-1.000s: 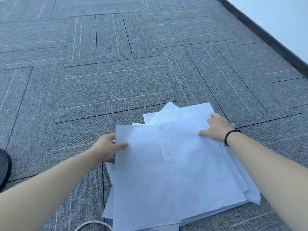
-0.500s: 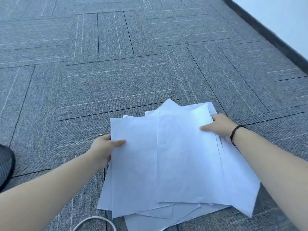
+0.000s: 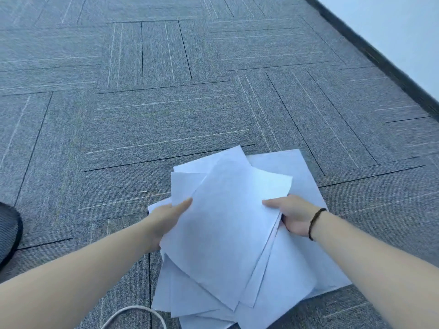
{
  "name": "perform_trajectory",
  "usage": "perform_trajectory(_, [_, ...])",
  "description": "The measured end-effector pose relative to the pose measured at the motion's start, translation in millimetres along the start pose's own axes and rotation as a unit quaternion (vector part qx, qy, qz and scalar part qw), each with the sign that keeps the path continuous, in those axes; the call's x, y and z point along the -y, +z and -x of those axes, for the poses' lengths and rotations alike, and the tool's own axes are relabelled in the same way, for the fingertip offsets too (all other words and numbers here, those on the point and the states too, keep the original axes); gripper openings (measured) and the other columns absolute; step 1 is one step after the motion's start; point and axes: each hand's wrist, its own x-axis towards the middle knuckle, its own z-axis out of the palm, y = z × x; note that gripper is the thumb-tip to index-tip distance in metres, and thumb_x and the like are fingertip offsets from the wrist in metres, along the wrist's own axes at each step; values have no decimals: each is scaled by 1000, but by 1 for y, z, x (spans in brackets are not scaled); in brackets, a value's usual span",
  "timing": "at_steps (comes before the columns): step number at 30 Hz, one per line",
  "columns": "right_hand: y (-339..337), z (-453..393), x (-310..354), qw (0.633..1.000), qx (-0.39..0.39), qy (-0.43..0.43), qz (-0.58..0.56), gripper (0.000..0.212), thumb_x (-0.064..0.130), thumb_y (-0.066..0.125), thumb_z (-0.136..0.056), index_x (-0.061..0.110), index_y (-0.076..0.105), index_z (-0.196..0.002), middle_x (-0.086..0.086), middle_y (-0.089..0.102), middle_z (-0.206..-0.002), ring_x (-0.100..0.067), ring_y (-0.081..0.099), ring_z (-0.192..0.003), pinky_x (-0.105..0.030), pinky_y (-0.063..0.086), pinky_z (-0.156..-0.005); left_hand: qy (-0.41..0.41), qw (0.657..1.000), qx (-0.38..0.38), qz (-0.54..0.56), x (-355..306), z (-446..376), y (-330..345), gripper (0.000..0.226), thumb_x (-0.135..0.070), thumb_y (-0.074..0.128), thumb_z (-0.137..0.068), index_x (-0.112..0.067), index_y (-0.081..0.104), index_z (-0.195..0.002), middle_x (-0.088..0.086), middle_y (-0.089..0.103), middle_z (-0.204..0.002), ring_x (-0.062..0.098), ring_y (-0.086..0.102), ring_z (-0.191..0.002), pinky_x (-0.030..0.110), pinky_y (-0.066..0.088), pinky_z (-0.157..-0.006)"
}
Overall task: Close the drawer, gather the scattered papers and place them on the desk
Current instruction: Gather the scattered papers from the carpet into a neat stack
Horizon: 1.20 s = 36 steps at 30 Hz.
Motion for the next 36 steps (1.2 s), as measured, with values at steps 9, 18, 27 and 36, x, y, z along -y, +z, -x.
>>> perform_trajectory(9, [26,8,-2,983,113,-79,118,47,12,78,-80,16,67,-125,4,73,-123,-14,66,-117,-33,46,-102,1,998,39,-57,4,11,3,36,-13,80,-83,-5,72,-117,16,79,-107,36,75,-100,55,58,-92])
perform_trajectory(18, [25,10,-24,996,-16,-57,-70,75,31,97,-53,-12,59,-102,-34,65,-122,-48,68,-105,-63,50,-96,125,980,-143,-63,12,20,20,5,-19,75,-87,-15,76,-88,14,78,-100,31,74,-87,44,61,-80])
perform_trajectory(27, [57,32,-27,998,28,-56,4,31,-14,66,-82,-9,67,-112,-27,74,-107,-37,74,-89,-42,61,-73,157,964,-193,-95,5,5,20,58,-30,85,-72,-18,57,-122,2,58,-129,22,64,-100,38,55,-81])
perform_trajectory(36, [41,70,68,962,117,-234,-80,36,-8,69,-67,5,75,-99,-15,77,-101,-30,75,-87,-43,62,-79,210,970,104,62,-74,41,-3,48,-13,92,-63,0,76,-107,20,76,-113,28,76,-93,38,63,-83])
